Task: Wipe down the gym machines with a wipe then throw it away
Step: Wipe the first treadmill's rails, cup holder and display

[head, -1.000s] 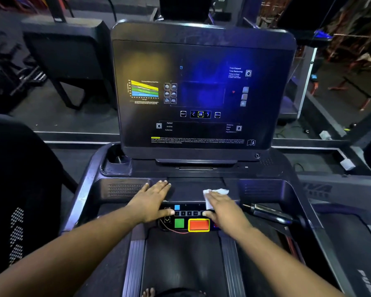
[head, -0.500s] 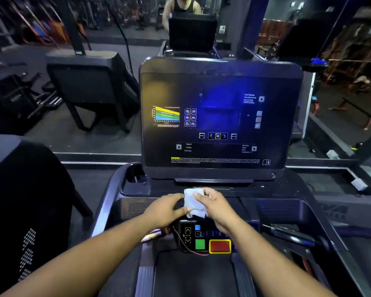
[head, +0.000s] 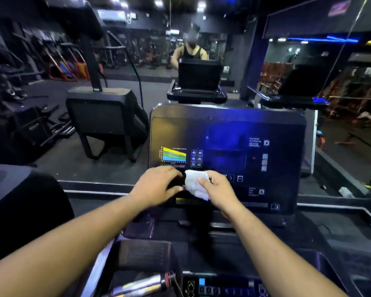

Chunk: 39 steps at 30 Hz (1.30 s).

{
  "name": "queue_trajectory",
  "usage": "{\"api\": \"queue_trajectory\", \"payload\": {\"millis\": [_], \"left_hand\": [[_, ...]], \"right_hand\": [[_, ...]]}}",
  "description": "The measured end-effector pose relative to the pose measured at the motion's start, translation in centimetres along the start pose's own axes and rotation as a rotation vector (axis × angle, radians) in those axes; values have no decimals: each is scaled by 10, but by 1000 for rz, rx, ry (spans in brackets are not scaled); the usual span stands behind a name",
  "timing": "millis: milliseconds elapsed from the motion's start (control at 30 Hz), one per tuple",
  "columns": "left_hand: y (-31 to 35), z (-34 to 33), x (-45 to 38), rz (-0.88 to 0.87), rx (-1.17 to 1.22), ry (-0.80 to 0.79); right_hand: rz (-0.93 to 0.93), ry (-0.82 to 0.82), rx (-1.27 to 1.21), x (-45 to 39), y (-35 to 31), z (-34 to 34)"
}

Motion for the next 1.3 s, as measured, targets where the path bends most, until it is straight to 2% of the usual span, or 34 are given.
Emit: {"api": "queue_trajectory", "payload": {"millis": [133, 267, 367, 500, 700, 767, 867, 933, 1000, 1100, 1167, 1233, 1300], "left_hand": [[-14, 28, -56, -62, -224, 99], [-14, 48, -104, -119, -359, 128], [-21, 61, -136, -108, -394, 107], [-24, 55, -162, -13, -353, 95], [-11, 17, -171, 55, -379, 95], [-13, 13, -170, 58, -384, 124], [-18, 13, -170, 33, -412, 127], [-18, 15, -172, 8, -438, 105], [-17, 18, -176, -22, -453, 99], [-12, 22, -186, -48, -466, 66], [-7, 22, -191, -67, -477, 51], [-2, 20, -190, -83, -483, 35], [-2, 14, -191, -94, -475, 51]], "right_hand": [[204, 112, 131, -59, -38, 26], [353, 172, 127, -94, -71, 39], [442, 238, 122, -113, -87, 48], [567, 346, 287, -128, -96, 59], [974, 437, 593, -135, -72, 69], [953, 530, 474, -133, -71, 80], [852, 801, 220, -133, -86, 110], [847, 903, 185, -136, -96, 124], [860, 830, 317, -143, -99, 121], [885, 570, 791, -152, -76, 91], [889, 459, 1000, -153, -49, 81], [906, 423, 946, -149, -38, 87], [846, 479, 670, -146, -49, 103]]}}
Point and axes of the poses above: each hand's wrist, its own x-axis away from the middle knuckle, its own z-axis out of the back of the hand, y = z × x, the point moved 3 cm from there along -x, towards the middle knuckle, and after that the axes turned 2 degrees about y, right-handed, at the moved point
